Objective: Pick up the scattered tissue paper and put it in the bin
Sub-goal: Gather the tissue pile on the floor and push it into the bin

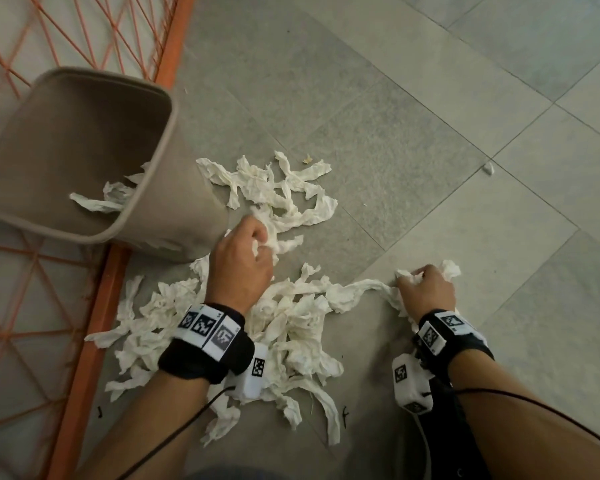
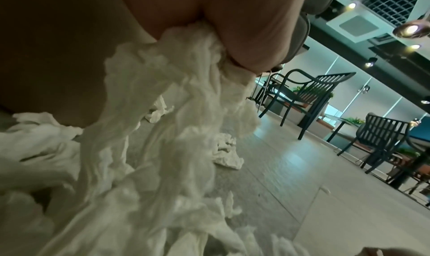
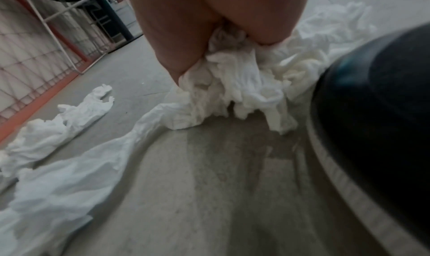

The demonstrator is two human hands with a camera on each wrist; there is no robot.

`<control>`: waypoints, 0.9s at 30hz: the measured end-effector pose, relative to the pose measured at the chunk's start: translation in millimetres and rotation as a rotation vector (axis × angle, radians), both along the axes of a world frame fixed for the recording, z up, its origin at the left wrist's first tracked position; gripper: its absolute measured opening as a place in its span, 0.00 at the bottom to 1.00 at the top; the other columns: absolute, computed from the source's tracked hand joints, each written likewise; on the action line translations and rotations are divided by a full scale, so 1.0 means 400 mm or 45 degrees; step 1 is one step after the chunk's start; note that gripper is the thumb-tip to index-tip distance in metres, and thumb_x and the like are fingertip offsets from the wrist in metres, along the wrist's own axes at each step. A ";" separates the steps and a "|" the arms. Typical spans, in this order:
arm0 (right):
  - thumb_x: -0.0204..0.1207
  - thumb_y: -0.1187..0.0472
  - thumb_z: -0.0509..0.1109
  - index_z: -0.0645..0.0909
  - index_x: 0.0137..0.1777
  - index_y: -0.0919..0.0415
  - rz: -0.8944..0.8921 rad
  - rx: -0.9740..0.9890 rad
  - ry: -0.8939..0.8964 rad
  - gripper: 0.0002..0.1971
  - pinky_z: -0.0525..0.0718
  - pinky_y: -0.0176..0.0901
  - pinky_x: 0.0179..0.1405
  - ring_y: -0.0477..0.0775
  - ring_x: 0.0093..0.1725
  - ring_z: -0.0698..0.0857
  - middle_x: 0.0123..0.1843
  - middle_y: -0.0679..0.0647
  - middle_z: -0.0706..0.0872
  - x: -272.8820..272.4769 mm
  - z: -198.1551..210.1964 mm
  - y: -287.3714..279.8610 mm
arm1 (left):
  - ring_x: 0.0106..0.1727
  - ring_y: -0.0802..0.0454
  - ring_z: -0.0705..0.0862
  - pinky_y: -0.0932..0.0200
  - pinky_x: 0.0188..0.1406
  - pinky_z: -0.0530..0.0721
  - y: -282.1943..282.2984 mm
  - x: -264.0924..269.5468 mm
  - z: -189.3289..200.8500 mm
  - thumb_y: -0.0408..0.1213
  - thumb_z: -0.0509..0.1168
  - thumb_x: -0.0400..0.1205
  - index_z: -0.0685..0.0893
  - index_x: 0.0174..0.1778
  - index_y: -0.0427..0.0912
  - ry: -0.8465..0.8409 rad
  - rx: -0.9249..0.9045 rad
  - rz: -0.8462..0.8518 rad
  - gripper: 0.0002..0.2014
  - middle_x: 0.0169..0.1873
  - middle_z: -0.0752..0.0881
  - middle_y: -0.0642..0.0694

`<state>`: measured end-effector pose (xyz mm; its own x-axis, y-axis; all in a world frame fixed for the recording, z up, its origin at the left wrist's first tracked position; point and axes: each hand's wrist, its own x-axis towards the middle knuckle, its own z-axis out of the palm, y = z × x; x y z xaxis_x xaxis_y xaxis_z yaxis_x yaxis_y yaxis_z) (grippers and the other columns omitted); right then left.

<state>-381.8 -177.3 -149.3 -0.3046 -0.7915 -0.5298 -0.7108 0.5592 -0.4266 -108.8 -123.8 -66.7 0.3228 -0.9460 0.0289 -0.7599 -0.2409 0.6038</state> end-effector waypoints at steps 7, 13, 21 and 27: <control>0.72 0.58 0.72 0.71 0.64 0.55 -0.094 -0.359 0.041 0.22 0.80 0.51 0.47 0.62 0.41 0.78 0.68 0.61 0.69 -0.027 0.027 0.035 | 0.46 0.48 0.80 0.52 0.43 0.79 -0.120 -0.043 -0.048 0.46 0.62 0.82 0.74 0.67 0.55 -0.166 0.258 -0.124 0.17 0.44 0.80 0.55; 0.76 0.55 0.69 0.74 0.66 0.61 -0.007 -0.100 0.068 0.20 0.78 0.55 0.58 0.70 0.59 0.82 0.66 0.67 0.78 -0.055 -0.016 0.047 | 0.61 0.38 0.80 0.43 0.52 0.82 -0.224 -0.089 -0.188 0.36 0.59 0.84 0.70 0.77 0.56 -0.364 0.548 -0.278 0.24 0.56 0.85 0.41; 0.75 0.49 0.66 0.84 0.39 0.63 0.025 -0.168 -0.082 0.17 0.74 0.44 0.41 0.64 0.42 0.83 0.40 0.63 0.87 0.041 0.069 -0.034 | 0.44 0.50 0.78 0.57 0.41 0.73 -0.133 -0.114 -0.134 0.46 0.66 0.81 0.86 0.43 0.43 -0.172 0.307 -0.267 0.10 0.44 0.82 0.48; 0.73 0.68 0.66 0.76 0.63 0.52 0.679 -0.318 -0.322 0.20 0.79 0.44 0.47 0.57 0.54 0.83 0.67 0.57 0.75 0.397 -0.006 -0.149 | 0.40 0.51 0.79 0.58 0.37 0.75 0.014 0.037 -0.103 0.31 0.68 0.74 0.76 0.37 0.46 0.033 0.257 0.039 0.07 0.44 0.77 0.52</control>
<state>-223.2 -237.0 -151.9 0.2757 -0.9086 -0.3136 -0.7240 0.0183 -0.6896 -94.2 -118.1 -108.0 0.3495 -0.9216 -0.1687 -0.7353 -0.3814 0.5603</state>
